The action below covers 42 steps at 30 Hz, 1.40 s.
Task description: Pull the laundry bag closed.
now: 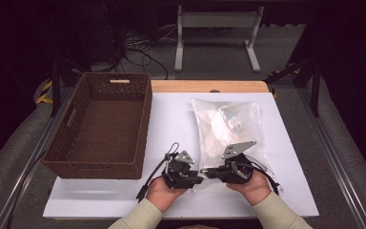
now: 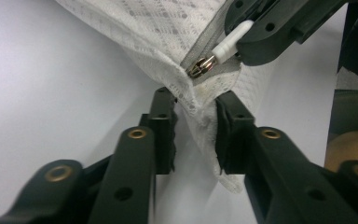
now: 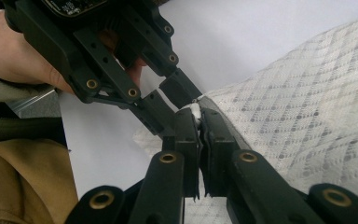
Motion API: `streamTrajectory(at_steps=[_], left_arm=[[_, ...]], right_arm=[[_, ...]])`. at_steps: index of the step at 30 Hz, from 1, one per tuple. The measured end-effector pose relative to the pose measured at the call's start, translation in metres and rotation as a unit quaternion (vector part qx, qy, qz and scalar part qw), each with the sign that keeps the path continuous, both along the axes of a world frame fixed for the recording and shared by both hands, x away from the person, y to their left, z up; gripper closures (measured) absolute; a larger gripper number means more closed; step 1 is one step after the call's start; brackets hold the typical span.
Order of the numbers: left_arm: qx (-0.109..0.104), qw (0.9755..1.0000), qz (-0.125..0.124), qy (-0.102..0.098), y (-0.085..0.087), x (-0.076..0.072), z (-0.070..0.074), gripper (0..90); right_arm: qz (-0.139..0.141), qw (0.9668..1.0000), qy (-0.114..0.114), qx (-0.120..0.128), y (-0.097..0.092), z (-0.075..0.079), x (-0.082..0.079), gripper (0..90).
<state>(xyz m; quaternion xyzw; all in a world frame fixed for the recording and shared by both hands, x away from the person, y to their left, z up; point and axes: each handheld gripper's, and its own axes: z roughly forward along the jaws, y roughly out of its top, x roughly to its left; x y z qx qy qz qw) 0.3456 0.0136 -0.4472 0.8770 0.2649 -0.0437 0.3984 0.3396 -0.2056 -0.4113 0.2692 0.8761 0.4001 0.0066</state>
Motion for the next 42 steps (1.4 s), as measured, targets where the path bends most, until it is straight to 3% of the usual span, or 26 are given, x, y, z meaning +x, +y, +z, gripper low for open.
streamTrajectory(at_steps=[2, 7, 29, 32, 35, 37, 39, 42], left_arm=[[0.008, 0.9999, 0.002, -0.011, -0.001, -0.002, 0.001, 85.6], [0.013, 0.9994, 0.012, -0.03, 0.001, -0.005, 0.004, 87.7], [-0.013, 0.9987, 0.029, -0.041, 0.015, -0.009, 0.012, 88.3], [-0.014, 0.9992, 0.022, -0.032, 0.015, -0.008, 0.011, 88.1], [-0.018, 0.9997, 0.005, -0.016, 0.012, -0.007, 0.009, 83.6], [-0.015, 0.9996, 0.0, -0.023, 0.01, -0.008, 0.009, 72.8], [-0.02, 0.9996, -0.001, -0.022, 0.01, -0.007, 0.01, 71.2], [-0.016, 0.9995, 0.001, -0.026, 0.01, -0.006, 0.01, 85.1]], right_arm=[[-0.002, 1.0, -0.001, 0.001, 0.0, 0.0, 0.0, 86.2], [-0.004, 0.9999, 0.0, 0.009, -0.002, 0.0, 0.001, 86.2], [0.001, 0.9994, 0.019, 0.029, -0.015, 0.001, -0.001, 86.4], [0.001, 0.9994, 0.02, 0.027, -0.015, 0.001, -0.001, 86.4], [0.001, 0.9997, 0.014, 0.023, -0.014, 0.002, -0.003, 86.5], [0.0, 0.9999, 0.006, 0.016, -0.012, 0.003, -0.004, 86.5], [0.002, 0.9999, 0.003, 0.011, -0.01, 0.004, -0.005, 86.5], [0.005, 1.0, -0.001, 0.004, -0.008, 0.003, -0.006, 86.4]])
